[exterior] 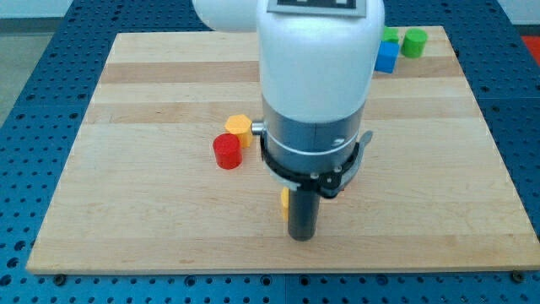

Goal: Push the yellow heart left a bit

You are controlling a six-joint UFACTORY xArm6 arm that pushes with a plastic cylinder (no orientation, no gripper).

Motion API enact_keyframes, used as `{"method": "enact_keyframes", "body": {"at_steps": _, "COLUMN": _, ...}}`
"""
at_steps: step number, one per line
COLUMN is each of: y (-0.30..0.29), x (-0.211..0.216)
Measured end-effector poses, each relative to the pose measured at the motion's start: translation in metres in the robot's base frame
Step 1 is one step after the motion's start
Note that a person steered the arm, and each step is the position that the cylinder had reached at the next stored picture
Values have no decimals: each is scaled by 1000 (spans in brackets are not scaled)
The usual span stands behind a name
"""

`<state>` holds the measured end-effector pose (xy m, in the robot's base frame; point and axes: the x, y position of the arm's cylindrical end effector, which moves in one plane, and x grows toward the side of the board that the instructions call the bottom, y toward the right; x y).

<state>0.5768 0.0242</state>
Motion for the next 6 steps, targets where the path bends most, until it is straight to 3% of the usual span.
{"method": "enact_keyframes", "body": {"at_steps": 4, "y": 44, "x": -26}}
{"method": "enact_keyframes", "body": {"at_steps": 6, "y": 25, "x": -26}}
